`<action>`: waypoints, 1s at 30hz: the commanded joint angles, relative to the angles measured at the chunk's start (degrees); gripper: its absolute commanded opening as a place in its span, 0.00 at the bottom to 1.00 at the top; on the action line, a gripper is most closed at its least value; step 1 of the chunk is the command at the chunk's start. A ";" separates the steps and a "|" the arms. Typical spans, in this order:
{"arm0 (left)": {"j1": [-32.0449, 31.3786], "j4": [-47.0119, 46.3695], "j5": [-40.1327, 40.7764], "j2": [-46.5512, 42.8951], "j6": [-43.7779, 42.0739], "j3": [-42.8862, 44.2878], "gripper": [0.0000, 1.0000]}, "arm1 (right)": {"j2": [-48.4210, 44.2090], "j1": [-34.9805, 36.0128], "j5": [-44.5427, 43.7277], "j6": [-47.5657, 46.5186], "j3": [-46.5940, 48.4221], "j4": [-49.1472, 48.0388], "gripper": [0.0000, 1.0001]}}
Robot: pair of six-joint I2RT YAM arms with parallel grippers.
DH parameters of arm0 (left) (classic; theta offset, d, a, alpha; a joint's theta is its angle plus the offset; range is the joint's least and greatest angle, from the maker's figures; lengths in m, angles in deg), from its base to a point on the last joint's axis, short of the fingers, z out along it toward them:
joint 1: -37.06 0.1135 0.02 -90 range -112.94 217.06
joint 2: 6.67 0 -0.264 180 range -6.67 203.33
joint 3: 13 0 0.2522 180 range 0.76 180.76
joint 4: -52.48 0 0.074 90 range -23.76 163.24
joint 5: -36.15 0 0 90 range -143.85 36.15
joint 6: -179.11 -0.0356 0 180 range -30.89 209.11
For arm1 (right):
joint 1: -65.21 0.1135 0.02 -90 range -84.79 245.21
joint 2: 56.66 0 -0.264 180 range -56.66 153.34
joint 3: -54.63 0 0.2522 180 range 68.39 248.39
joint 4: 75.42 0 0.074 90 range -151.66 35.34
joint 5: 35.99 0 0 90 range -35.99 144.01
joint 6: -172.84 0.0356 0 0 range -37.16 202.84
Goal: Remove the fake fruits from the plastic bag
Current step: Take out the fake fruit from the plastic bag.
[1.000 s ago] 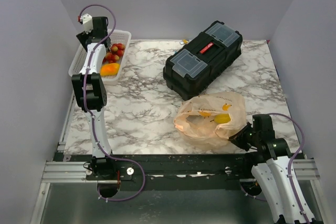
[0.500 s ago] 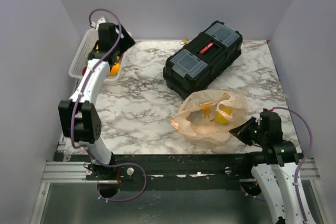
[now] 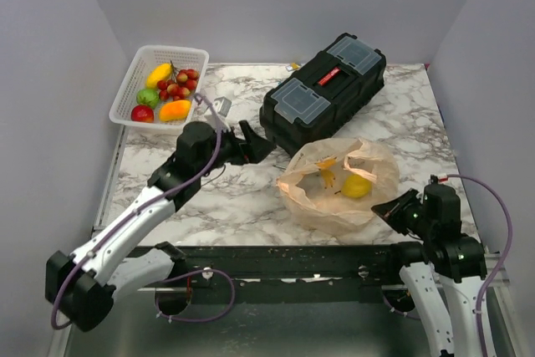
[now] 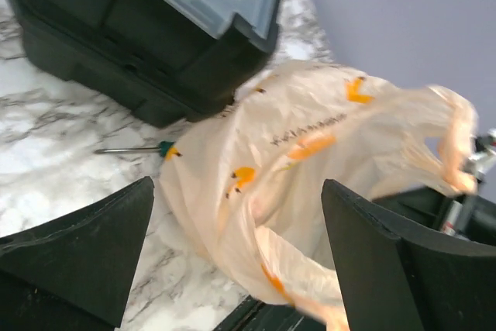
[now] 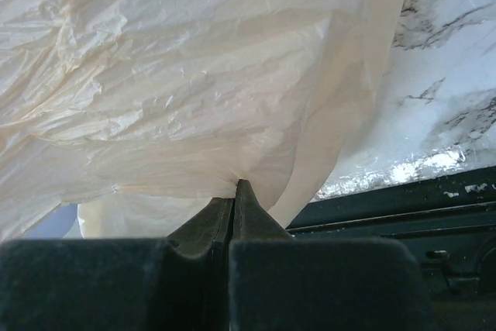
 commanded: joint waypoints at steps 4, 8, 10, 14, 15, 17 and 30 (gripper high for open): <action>-12.25 -21.34 -6.09 -16.62 -1.76 -18.16 0.86 | -4.58 0.15 -3.52 6.96 -1.09 6.03 0.01; -23.08 -21.58 -1.92 -14.82 -10.37 -17.81 0.85 | -5.61 0.17 -3.13 11.41 -5.52 5.07 0.01; -27.19 -20.57 0.49 -11.53 -14.85 -15.85 0.84 | -4.32 0.19 -2.84 11.77 -8.05 3.98 0.01; -32.06 -16.16 0.78 -2.65 -21.97 -8.66 0.78 | -2.78 0.15 -3.30 11.84 -9.47 2.05 0.05; -33.03 -16.55 0.48 -1.21 -22.70 -8.01 0.76 | -2.87 0.19 -3.53 12.42 -9.95 2.06 0.06; -34.23 -20.23 -0.47 1.33 -23.25 -8.64 0.75 | -3.92 0.17 -3.55 13.89 -10.74 1.90 0.06; -36.72 -24.02 17.03 19.98 -23.83 -3.09 0.63 | -6.98 0.20 -4.05 17.93 -9.54 1.58 0.08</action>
